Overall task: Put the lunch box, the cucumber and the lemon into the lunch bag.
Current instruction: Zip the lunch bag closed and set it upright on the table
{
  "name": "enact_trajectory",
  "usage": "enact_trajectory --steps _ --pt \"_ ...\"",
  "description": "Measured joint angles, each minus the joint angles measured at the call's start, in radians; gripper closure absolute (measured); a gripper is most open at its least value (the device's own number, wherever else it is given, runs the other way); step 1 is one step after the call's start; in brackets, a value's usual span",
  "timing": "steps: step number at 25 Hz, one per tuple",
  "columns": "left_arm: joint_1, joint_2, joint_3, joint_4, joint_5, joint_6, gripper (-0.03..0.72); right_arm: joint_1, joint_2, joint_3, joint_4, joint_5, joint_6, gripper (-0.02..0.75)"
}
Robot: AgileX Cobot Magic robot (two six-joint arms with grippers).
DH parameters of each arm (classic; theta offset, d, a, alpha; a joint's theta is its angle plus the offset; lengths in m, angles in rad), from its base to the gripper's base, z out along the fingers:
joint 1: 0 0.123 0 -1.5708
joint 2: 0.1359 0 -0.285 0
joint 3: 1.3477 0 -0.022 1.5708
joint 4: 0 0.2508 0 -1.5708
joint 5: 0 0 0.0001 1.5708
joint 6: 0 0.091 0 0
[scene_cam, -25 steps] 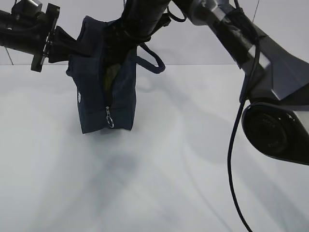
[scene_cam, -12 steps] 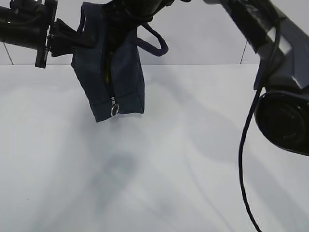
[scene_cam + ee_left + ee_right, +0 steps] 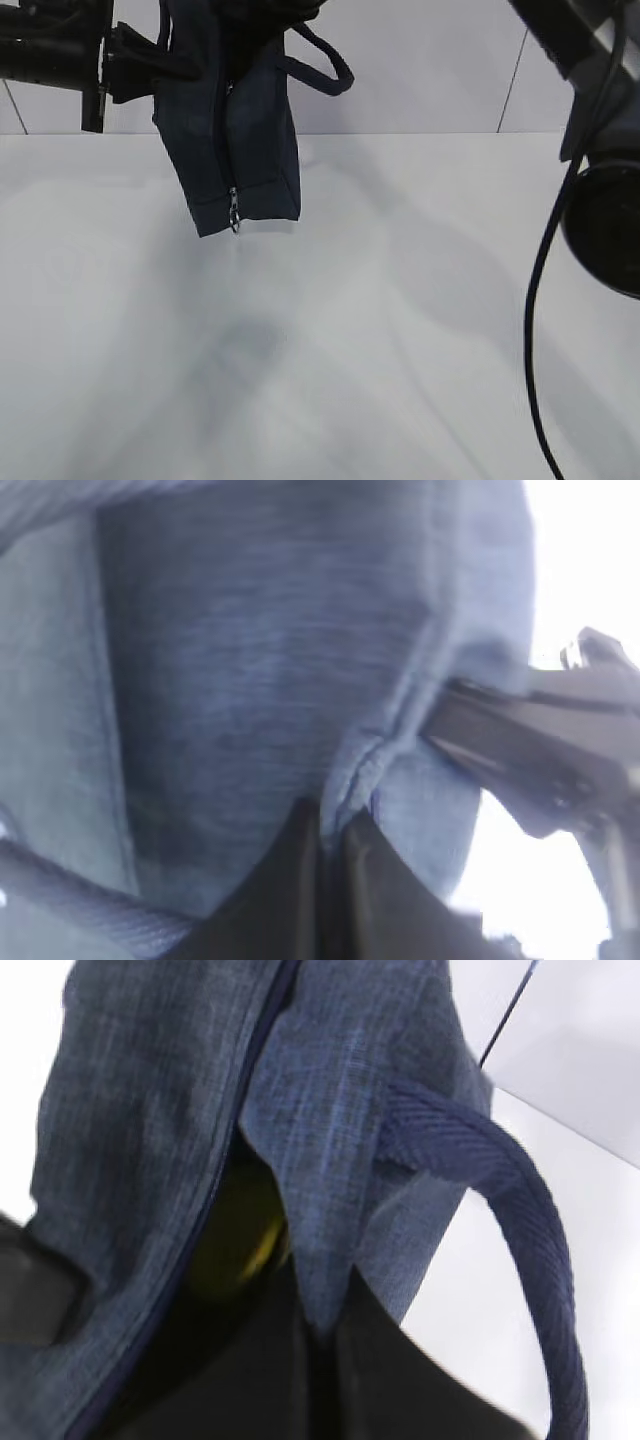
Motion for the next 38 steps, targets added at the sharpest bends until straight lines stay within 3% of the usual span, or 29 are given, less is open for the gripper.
enact_trajectory --steps 7,21,28,38 --pt "-0.018 0.0 0.0 0.006 0.0 -0.004 0.69 0.0 -0.138 0.264 -0.012 -0.006 -0.023 0.737" --pt "-0.182 0.0 0.0 0.092 -0.023 -0.006 0.69 0.0 -0.319 0.664 -0.124 -0.019 -0.024 0.738" --pt "-0.194 0.0 0.0 0.143 -0.026 -0.012 0.69 0.0 -0.359 0.808 -0.126 -0.048 -0.014 0.738" --pt "-0.194 0.013 0.0 0.243 -0.08 -0.04 0.69 -0.02 -0.367 0.956 -0.123 -0.227 0.04 0.738"
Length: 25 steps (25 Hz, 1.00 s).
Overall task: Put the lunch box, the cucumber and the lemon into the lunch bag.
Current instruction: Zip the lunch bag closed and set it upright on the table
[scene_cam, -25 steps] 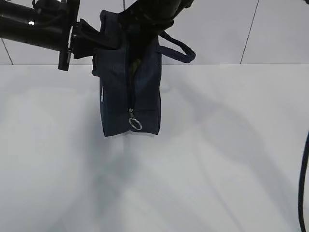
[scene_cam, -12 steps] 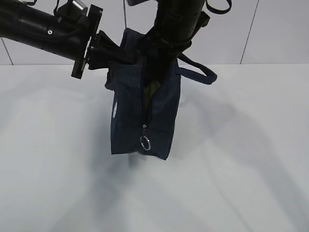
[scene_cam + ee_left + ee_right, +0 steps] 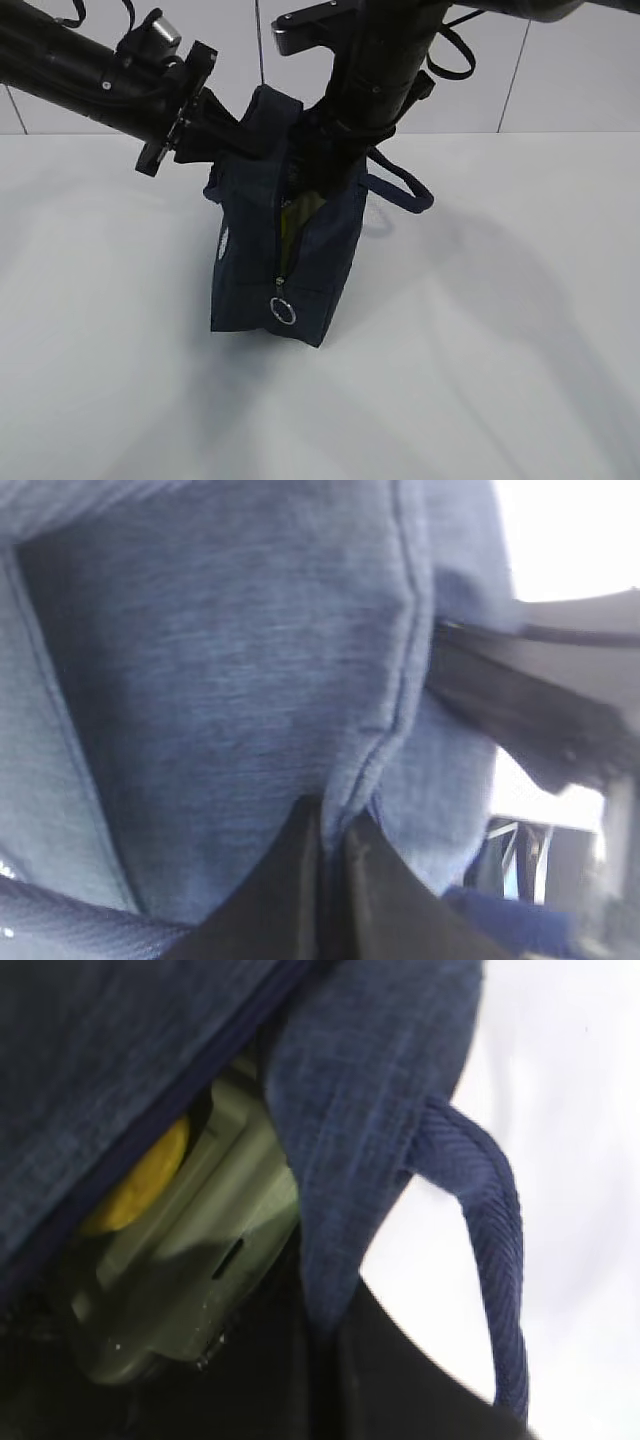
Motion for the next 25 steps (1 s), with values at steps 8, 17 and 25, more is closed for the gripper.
enact_trajectory --steps 8,17,25 --pt "0.0 0.048 0.0 -0.017 -0.02 -0.001 0.69 -0.002 0.0 0.008 0.002 -0.101 0.022 0.738" --pt "0.0 0.078 0.0 -0.031 -0.05 -0.001 0.69 -0.002 0.002 0.025 0.0 -0.198 0.035 0.738" --pt "0.0 0.079 0.0 -0.034 -0.063 -0.001 0.69 -0.002 0.002 0.136 -0.009 -0.361 0.047 0.738"
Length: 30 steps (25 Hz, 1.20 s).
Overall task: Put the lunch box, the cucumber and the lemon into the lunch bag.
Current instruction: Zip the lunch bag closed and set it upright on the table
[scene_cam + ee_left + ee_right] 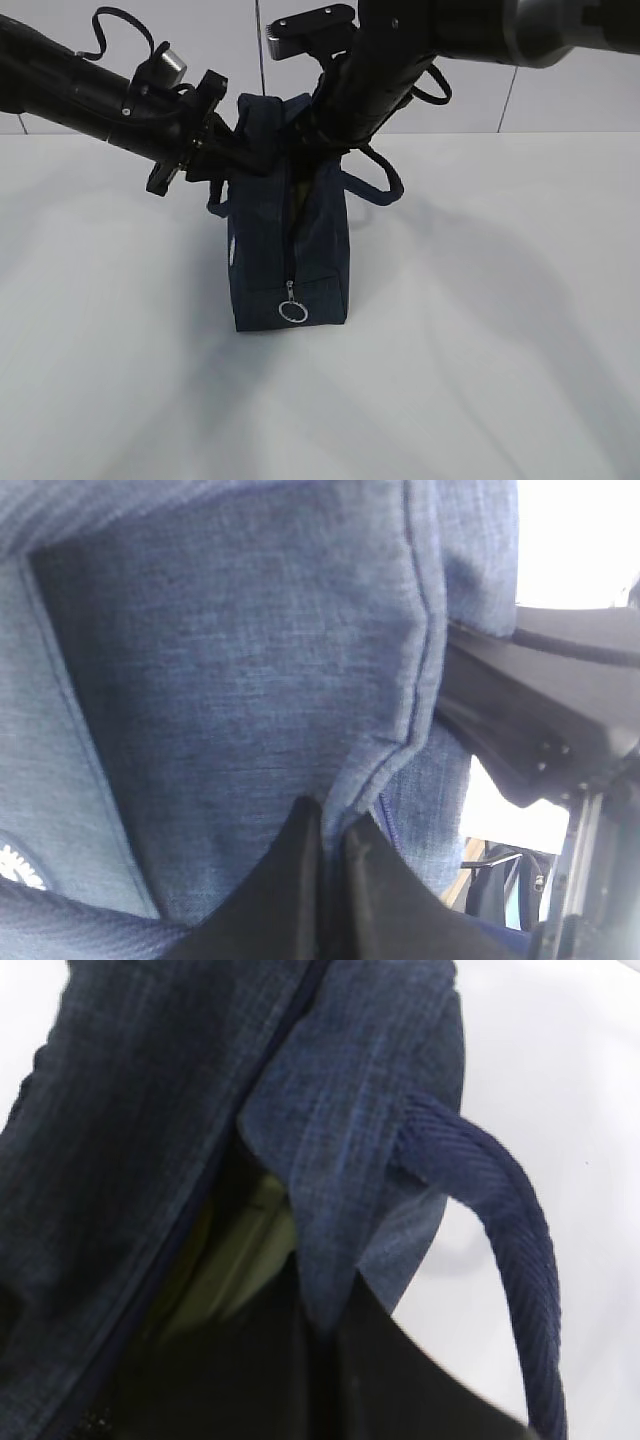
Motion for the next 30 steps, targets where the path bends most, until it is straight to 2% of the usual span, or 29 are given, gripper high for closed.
enact_trajectory --steps 11,13,17,20,23,30 --pt "0.0 0.0 0.0 0.0 -0.009 0.0 0.675 0.0 0.0 0.006 0.01 -0.008 0.0 0.724" --pt "0.0 0.0 0.0 -0.002 -0.011 0.0 0.638 0.0 0.0 0.006 0.021 -0.008 0.0 0.666" --pt "-0.002 0.0 0.0 -0.002 -0.012 0.0 0.46 0.0 0.0 0.004 0.035 0.006 0.0 0.461" --pt "-0.002 0.0 0.0 -0.002 -0.012 0.0 0.363 0.0 0.0 -0.014 0.036 0.058 0.0 0.358" --pt "-0.002 -0.014 0.0 -0.002 -0.012 0.0 0.338 0.0 0.0 -0.059 0.04 0.118 0.0 0.325" --pt "-0.002 -0.035 -0.04 0.007 0.034 -0.011 0.331 0.0 0.0 -0.186 0.055 0.279 0.0 0.316"
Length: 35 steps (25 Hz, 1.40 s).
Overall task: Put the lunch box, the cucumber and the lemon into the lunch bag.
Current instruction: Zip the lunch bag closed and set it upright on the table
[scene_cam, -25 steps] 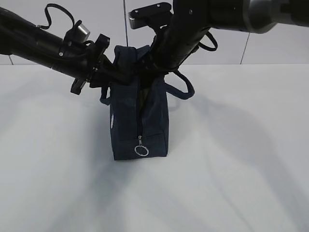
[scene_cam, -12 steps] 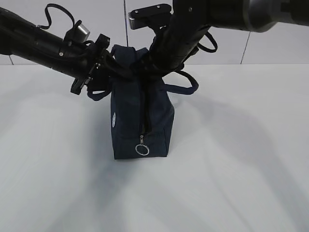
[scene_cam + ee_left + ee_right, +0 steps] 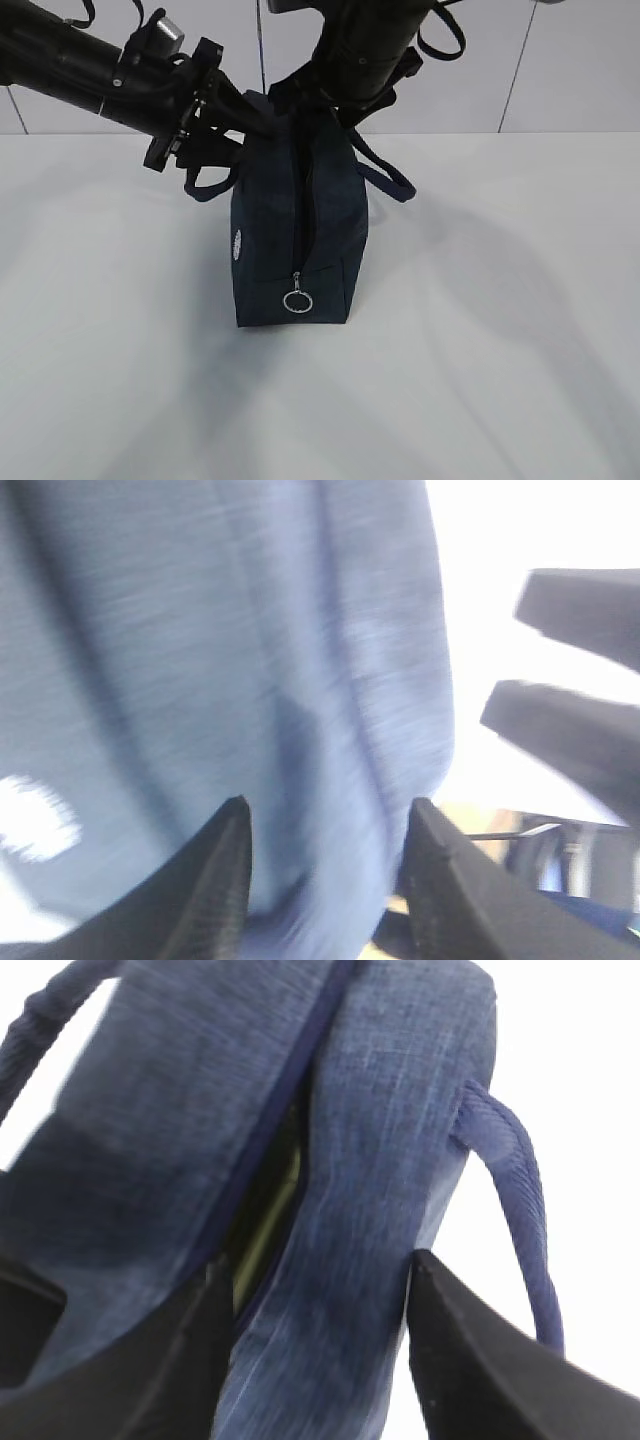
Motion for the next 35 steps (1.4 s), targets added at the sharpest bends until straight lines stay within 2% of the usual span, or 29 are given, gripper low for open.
enact_trajectory --steps 5,12,16,21,28,32,35 --pt "0.014 -0.013 -0.01 0.073 0.02 -0.033 0.33 0.0 0.0 -0.082 0.004 0.125 -0.009 0.315" --pt "0.055 -0.066 -0.01 0.169 0.066 -0.062 0.33 0.0 0.0 -0.108 0.014 0.22 -0.009 0.316" --pt "0.07 -0.104 -0.012 0.243 0.111 -0.088 0.334 0.0 -0.012 -0.108 0.014 0.235 -0.015 0.316" --pt "0.07 -0.151 -0.012 0.378 0.13 -0.142 0.384 0.0 -0.063 -0.108 0.014 0.241 -0.055 0.316" --pt "0.07 -0.217 -0.012 0.463 0.137 -0.183 0.398 0.0 -0.141 -0.106 0.014 0.244 -0.059 0.325" --pt "0.07 -0.267 -0.012 0.481 0.138 -0.192 0.398 0.0 -0.216 -0.012 0.014 0.238 -0.061 0.353" --pt "0.07 -0.301 -0.012 0.485 0.142 -0.194 0.398 0.0 -0.315 0.124 0.014 0.14 -0.061 0.365"
